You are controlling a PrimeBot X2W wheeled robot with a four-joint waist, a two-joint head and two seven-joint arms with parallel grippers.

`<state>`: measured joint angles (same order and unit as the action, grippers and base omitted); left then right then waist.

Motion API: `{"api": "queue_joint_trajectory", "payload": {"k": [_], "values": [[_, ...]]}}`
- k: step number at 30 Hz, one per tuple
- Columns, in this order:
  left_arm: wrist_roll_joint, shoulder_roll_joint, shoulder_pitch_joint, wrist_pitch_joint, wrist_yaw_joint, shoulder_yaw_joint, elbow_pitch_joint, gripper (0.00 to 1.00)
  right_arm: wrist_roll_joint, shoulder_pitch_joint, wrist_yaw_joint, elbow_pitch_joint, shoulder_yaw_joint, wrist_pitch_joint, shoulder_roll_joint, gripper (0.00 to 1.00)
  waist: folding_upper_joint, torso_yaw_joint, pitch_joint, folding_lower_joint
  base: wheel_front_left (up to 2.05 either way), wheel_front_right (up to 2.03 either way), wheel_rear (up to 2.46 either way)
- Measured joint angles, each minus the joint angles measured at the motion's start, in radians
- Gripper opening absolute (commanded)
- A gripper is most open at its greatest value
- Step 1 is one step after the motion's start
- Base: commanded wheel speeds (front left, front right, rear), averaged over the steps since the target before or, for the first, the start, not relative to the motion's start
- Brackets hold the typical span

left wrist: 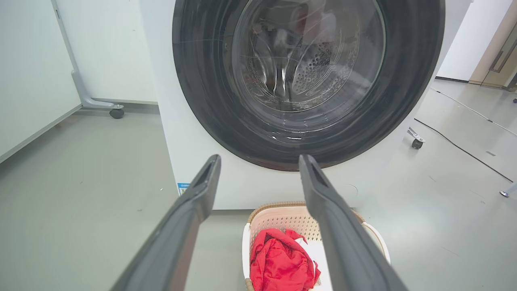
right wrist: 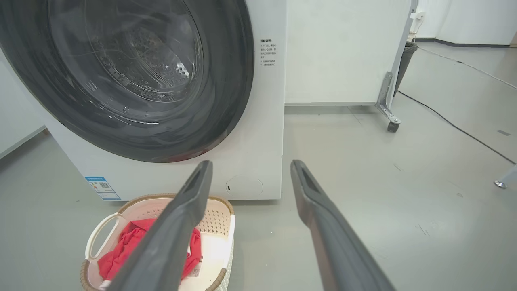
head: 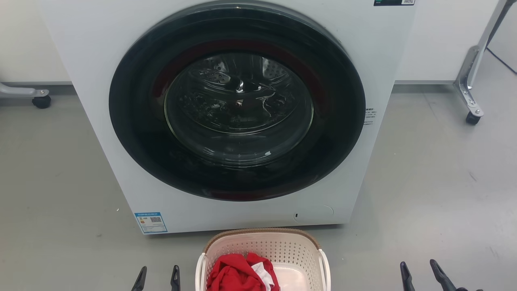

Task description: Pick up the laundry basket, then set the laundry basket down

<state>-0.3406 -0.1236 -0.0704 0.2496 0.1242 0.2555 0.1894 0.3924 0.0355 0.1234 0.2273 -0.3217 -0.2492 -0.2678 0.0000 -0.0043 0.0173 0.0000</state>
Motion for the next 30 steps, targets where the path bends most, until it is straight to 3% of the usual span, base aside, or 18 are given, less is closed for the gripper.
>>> {"api": "queue_joint_trajectory", "payload": {"k": [30], "values": [[0.045, 0.025, -0.020, -0.063, 0.000, -0.042, -0.027, 1.00, -0.076, 0.037, 0.001, -0.080, 0.060, 0.000, 0.007, 1.00, 0.0000, 0.002, -0.008, 0.0001, 0.00, 0.00, 0.00]]}}
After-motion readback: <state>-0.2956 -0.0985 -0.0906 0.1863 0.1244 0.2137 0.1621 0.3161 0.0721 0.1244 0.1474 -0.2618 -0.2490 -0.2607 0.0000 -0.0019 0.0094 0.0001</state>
